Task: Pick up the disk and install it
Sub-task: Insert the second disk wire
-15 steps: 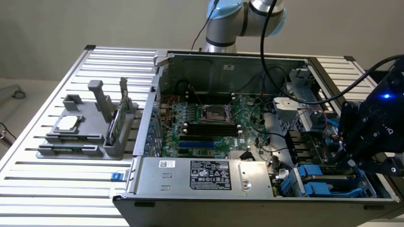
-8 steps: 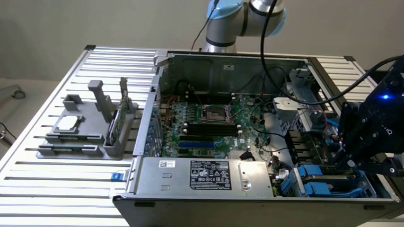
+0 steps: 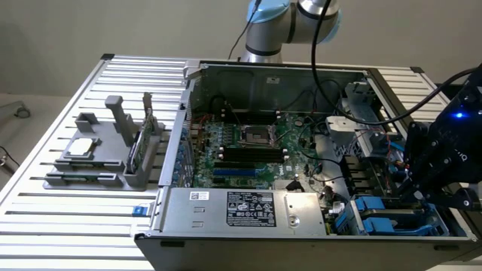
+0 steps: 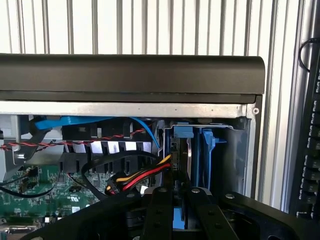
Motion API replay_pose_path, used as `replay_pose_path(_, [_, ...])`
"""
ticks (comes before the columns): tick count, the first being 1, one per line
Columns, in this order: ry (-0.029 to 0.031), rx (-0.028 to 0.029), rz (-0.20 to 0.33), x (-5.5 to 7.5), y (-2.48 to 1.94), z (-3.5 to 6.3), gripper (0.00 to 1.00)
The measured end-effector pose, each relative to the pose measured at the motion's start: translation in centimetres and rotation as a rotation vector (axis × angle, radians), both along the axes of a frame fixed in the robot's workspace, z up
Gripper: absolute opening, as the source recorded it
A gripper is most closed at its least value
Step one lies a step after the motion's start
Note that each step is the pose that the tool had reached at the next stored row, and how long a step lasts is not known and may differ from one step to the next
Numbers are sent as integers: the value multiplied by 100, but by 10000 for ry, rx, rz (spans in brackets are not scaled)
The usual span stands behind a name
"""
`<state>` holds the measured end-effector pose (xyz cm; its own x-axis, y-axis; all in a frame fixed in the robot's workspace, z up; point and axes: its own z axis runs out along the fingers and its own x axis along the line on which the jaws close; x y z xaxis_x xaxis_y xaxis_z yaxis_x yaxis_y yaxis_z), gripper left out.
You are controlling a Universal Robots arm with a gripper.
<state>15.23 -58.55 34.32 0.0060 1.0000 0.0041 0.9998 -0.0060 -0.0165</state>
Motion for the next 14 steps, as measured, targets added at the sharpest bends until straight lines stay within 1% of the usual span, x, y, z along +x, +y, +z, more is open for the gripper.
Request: replay_pose_path(14, [0,-2,-626,5,0,-6,16])
